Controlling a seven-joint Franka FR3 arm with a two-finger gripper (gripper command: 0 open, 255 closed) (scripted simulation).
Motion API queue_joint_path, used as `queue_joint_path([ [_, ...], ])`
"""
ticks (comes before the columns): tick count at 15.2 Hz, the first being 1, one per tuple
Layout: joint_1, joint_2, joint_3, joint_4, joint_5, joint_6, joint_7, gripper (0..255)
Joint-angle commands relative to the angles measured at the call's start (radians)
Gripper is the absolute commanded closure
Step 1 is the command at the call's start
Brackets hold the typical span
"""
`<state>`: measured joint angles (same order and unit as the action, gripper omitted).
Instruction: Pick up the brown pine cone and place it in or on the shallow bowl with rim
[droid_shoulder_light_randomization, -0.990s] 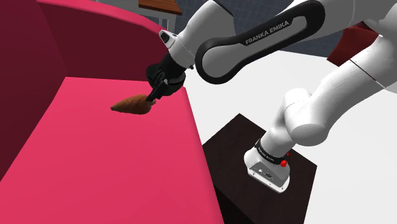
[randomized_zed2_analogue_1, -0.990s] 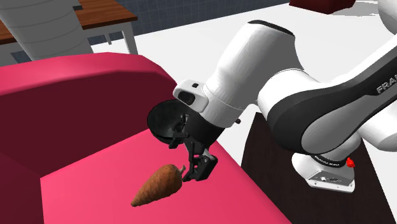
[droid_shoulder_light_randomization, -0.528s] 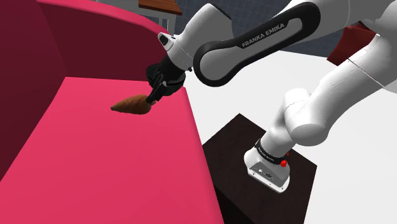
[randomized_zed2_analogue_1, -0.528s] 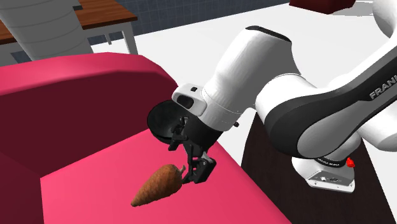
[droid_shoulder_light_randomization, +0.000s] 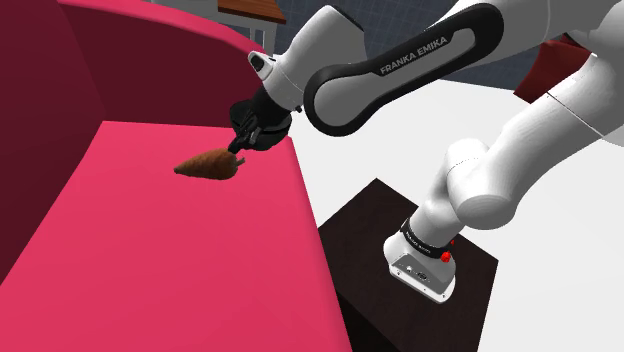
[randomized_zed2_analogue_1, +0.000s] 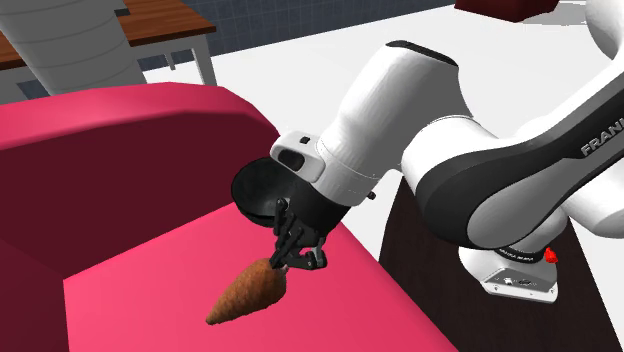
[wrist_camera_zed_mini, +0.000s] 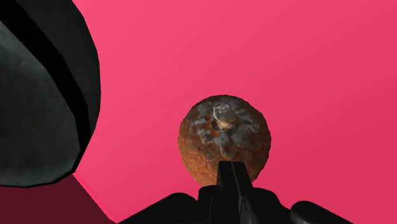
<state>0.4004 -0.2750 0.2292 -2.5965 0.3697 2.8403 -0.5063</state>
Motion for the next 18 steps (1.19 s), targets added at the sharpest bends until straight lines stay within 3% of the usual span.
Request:
queue_joint_path([
  [1,0.0,0.0,0.0,0.0,0.0,0.0,0.0,255],
  [3,0.0,0.0,0.0,0.0,0.0,0.0,0.0,255],
  [4,0.0,0.0,0.0,0.0,0.0,0.0,0.0,0],
  [6,-0.172,0.101,0.178,0.162,-0.315,-0.164,0.243,0],
  [7,-0.217,0.167,0.24,0.253,-0.456,-0.257,0.344,0],
  [8,-0.232,0.243,0.279,0.35,-0.585,-0.36,0.43,0],
  [10,-0.194,0.417,0.313,0.555,-0.793,-0.587,0.548,0],
  [11,-0.162,0.463,0.3,0.61,-0.832,-0.646,0.565,0],
  [18,-0.149,0.521,0.266,0.59,-0.884,-0.579,0.597,0],
])
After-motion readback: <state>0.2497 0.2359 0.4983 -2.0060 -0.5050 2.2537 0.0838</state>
